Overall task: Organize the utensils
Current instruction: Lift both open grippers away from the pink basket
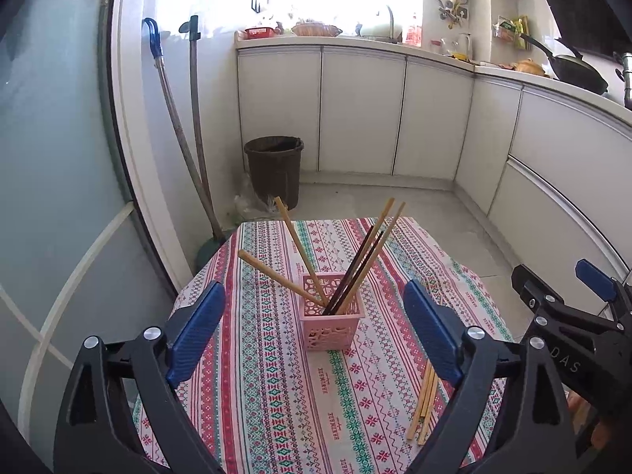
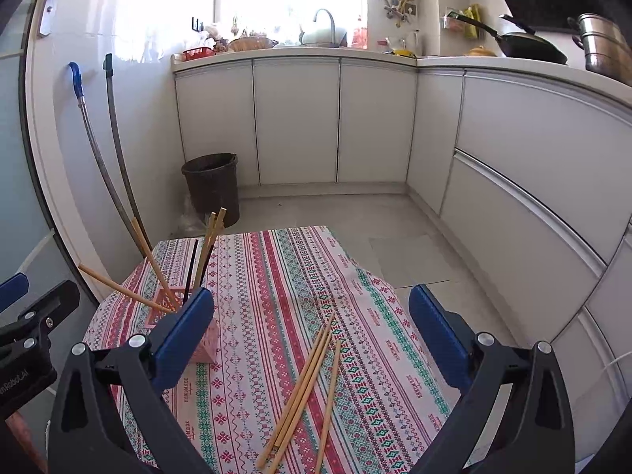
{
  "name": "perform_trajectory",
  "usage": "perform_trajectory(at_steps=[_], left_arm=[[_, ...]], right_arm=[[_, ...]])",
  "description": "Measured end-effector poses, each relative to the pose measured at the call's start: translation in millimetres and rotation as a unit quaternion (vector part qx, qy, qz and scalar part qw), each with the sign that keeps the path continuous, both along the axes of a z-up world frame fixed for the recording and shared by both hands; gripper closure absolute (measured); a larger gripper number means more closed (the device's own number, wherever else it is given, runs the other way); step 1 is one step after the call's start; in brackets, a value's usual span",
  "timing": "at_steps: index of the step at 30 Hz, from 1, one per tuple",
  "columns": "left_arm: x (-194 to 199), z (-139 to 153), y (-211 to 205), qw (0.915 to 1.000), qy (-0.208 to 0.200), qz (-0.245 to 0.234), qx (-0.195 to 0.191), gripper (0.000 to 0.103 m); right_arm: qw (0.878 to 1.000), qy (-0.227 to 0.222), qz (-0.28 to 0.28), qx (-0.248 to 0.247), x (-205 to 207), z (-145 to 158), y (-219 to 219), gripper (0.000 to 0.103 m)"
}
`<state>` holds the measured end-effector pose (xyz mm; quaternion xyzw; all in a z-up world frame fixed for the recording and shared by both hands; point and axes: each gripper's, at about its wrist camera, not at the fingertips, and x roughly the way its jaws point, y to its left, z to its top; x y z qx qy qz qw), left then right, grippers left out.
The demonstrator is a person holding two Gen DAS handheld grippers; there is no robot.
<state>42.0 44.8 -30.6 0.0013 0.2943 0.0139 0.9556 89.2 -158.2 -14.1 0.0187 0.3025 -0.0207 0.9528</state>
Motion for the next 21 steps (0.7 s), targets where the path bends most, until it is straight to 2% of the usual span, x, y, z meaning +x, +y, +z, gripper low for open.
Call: perform_trajectory(at_steps=[7, 15, 21], left_arm=[[-2.5, -5.6, -2.9, 1.0, 0.007, -0.004, 0.004, 0.007], [-0.1, -19.9, -10.1, 0.9993, 0.032, -0.009, 0.017, 0.007], [5.1, -34.6, -22.1, 0.9975, 0.056, -0.022, 0.036, 0.007]], right_arm=[[1.0, 0.01, -0.004, -0.002, -4.9, -8.0, -7.9, 0.007], [1.0, 0.023, -0.012, -0.002, -10.9, -18.0, -22.9, 0.007], [0.998, 0.057, -0.004, -0.002, -12.3, -34.7, -33.2, 0.007]])
